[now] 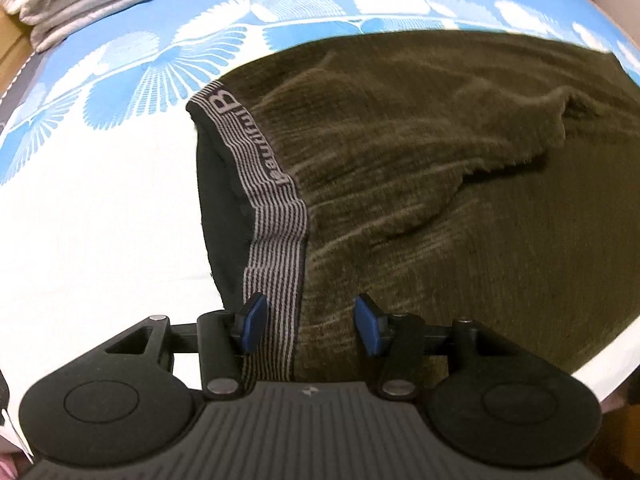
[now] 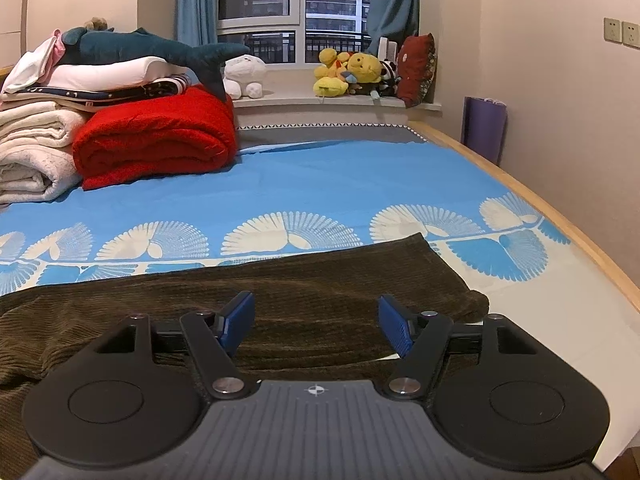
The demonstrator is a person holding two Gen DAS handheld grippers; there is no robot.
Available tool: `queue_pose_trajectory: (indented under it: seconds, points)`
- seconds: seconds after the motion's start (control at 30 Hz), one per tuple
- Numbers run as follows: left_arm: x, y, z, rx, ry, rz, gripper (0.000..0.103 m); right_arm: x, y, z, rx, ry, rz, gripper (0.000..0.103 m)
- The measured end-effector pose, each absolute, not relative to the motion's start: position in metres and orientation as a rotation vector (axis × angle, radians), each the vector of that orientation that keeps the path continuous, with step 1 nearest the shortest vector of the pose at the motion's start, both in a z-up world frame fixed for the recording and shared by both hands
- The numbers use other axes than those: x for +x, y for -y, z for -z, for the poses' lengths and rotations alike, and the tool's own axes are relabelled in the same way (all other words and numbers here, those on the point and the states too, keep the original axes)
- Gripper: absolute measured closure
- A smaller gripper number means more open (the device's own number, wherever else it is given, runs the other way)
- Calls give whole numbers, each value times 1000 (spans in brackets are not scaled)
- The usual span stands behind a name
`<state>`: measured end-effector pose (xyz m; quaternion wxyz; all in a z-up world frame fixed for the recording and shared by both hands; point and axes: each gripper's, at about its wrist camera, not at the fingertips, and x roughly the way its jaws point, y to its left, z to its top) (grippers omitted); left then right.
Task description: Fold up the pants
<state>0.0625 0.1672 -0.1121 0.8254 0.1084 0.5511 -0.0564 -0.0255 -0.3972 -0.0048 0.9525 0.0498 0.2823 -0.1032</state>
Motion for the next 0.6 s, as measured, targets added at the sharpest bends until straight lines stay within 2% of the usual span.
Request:
queue_pose_trajectory:
  seconds: [0.53,0.6]
  points:
    - [88,-151,93,188,-1090,41,49,-16,398,6,111,-569,200,33]
    - [91,-150,88,180,-1065,16,45,-16,398,5,117,-546,199,33]
